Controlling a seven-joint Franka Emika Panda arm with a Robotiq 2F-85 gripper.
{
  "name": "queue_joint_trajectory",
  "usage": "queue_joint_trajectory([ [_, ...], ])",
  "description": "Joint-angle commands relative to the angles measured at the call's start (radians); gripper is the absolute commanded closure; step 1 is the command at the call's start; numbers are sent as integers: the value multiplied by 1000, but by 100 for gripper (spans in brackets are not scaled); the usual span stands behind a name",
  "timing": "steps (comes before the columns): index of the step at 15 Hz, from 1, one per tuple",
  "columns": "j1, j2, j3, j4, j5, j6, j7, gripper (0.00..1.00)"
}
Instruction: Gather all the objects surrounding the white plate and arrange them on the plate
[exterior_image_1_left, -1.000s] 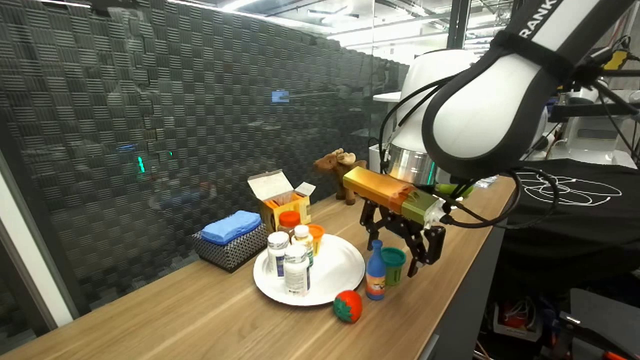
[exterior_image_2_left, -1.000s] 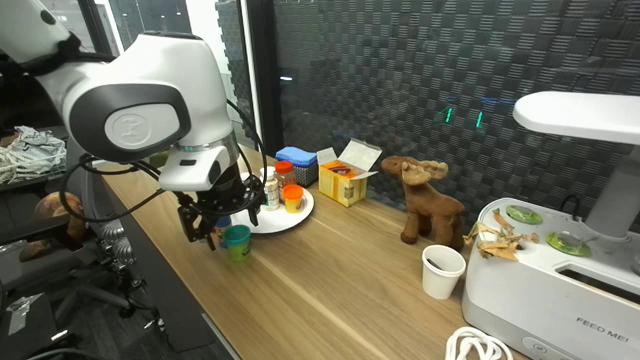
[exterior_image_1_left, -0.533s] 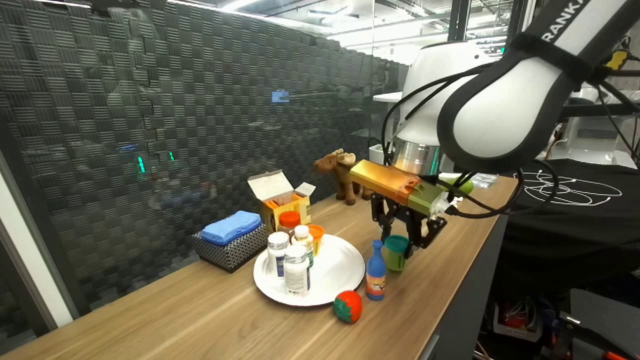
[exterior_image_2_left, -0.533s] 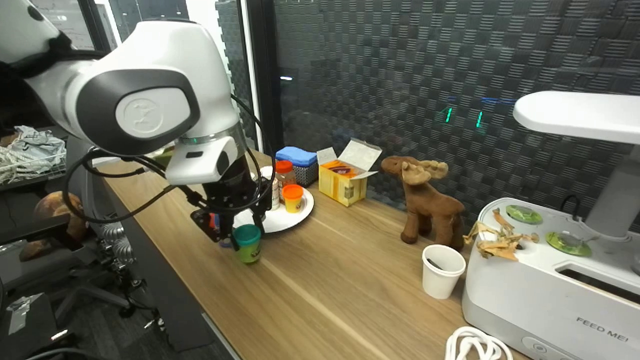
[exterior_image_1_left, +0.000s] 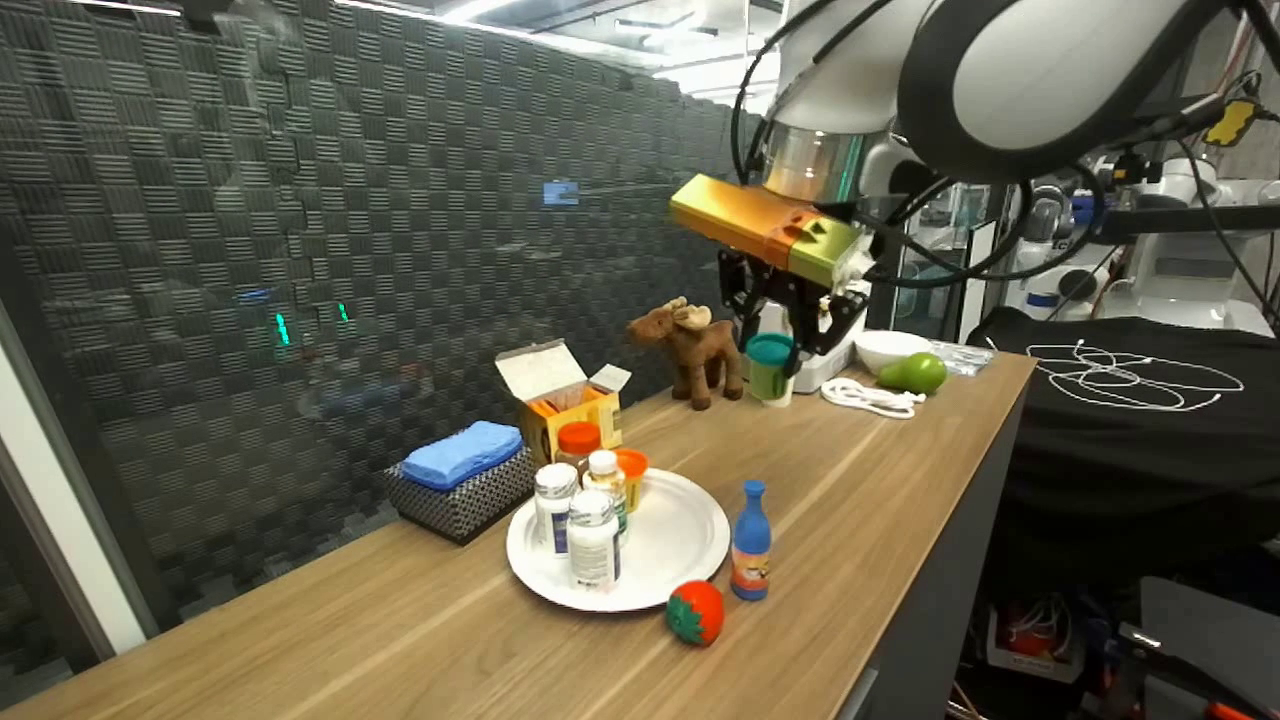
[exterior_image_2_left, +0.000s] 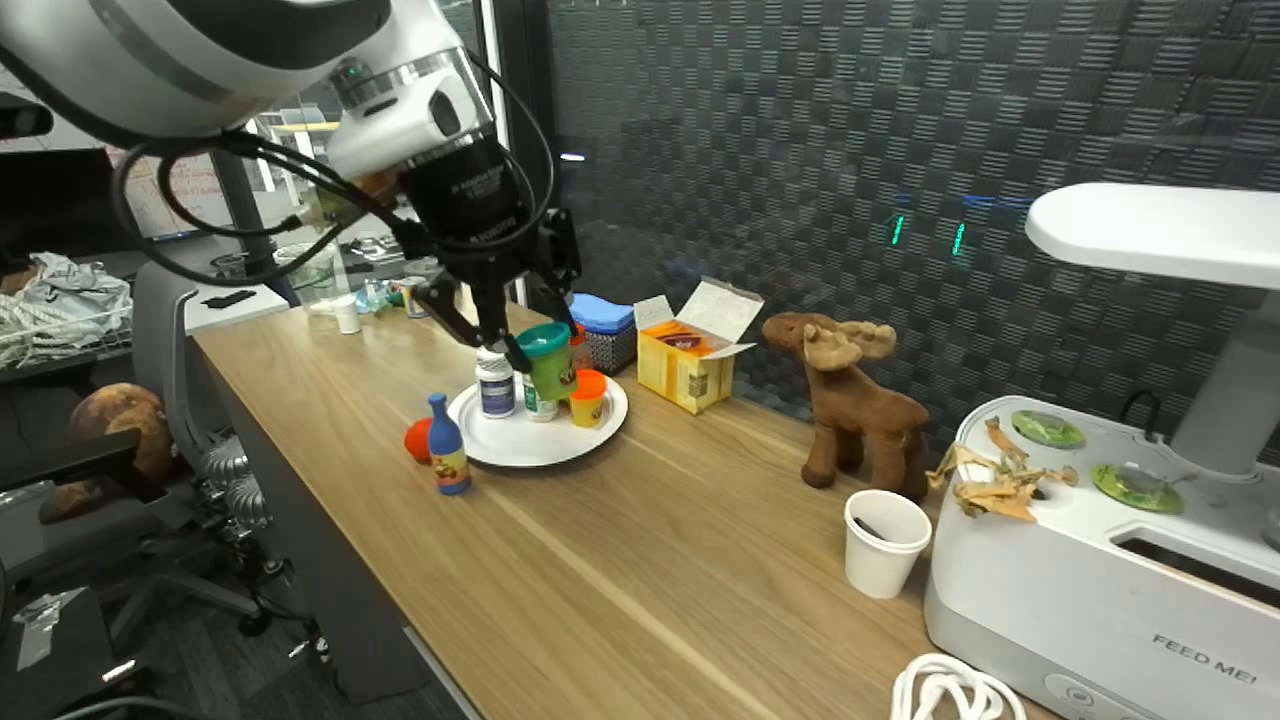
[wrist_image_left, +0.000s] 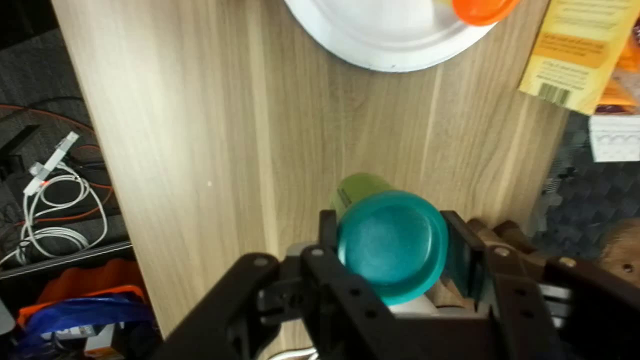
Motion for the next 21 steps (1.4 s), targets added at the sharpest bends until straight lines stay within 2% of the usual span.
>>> queue_joint_trajectory([
  [1,-4,74,41,110,95,19,-106,72],
  [5,8,205,54,191,290,70,-274,72],
  [11,17,358,84,271,545,32,-518,72],
  [15,34,399,85,301,603,8,-585,72],
  [21,56,401,73,305,592,-28,-590,72],
])
